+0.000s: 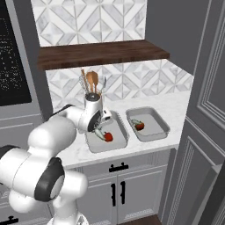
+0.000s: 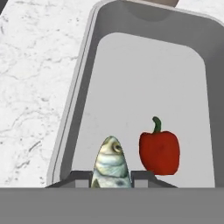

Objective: Place one bell pepper and one fish in each tupperware on the nearby counter, to pack two identical lunches.

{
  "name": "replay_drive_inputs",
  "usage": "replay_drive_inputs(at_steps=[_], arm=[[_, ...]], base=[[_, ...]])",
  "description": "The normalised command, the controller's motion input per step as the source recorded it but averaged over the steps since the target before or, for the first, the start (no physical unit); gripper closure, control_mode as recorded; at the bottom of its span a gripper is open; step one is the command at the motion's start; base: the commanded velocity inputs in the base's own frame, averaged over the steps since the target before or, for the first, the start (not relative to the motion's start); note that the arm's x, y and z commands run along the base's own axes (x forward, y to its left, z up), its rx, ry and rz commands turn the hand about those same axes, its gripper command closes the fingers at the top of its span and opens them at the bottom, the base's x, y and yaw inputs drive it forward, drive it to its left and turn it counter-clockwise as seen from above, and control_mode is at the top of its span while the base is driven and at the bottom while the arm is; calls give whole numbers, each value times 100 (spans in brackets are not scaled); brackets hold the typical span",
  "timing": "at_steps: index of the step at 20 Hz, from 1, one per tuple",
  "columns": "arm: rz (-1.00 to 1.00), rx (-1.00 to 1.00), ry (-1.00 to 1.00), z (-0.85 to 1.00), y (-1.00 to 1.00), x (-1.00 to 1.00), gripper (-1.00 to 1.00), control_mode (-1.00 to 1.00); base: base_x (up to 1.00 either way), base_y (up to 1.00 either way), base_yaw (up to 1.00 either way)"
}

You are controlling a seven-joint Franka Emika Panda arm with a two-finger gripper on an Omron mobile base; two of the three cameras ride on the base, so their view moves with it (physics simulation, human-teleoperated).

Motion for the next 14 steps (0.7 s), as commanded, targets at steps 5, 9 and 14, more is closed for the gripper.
replay_drive_inputs(at_steps=[5,9,14], arm=[[3,1,5,-39,0,37,100,-100],[4,3,1,-28,0,39,100,-100],[4,1,1,-31,0,38,100,-100]], base=[[0,0,0],[0,0,0],[0,0,0]])
